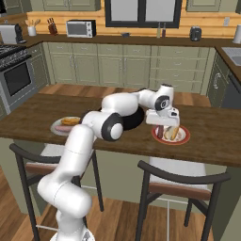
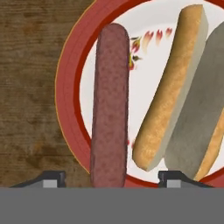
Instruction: Place one bun and one sausage from the bowl on each plate.
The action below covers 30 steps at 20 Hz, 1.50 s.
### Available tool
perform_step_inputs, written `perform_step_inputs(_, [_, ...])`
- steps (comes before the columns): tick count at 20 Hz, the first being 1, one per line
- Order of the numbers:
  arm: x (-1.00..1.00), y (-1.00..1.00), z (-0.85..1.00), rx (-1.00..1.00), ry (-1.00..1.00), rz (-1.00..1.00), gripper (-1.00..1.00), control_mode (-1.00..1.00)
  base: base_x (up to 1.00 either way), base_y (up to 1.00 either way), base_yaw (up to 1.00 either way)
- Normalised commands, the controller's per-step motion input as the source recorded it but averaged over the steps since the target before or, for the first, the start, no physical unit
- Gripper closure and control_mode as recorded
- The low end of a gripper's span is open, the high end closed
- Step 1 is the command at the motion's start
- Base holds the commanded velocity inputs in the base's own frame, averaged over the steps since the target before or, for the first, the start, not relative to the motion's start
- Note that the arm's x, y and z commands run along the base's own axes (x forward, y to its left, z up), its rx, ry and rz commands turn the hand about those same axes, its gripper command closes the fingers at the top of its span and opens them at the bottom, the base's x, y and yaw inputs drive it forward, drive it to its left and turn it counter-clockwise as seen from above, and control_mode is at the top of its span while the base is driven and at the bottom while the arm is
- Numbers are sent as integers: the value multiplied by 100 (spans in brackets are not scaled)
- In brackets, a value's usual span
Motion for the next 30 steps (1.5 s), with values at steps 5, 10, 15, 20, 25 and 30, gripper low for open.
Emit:
perform_step_inputs(5, [-22,3,39,-1,0,0,-100,-100,0,0,0])
perform_step_inputs(10, [-99,47,32,-1,-3,0,-100,-100,0,0,0])
perform_step_inputs(15, [-100,65,7,-2,-8,0,-100,-100,0,0,0])
perform_step_inputs(20, [-100,37,24,-2,-11,0,-100,-100,0,0,0])
perform_step_inputs(25, [-91,29,79,-7,-13,0,-100,-100,0,0,0])
perform_step_inputs(30, [-54,9,37,-2,-4,7,-100,-100,0,0,0])
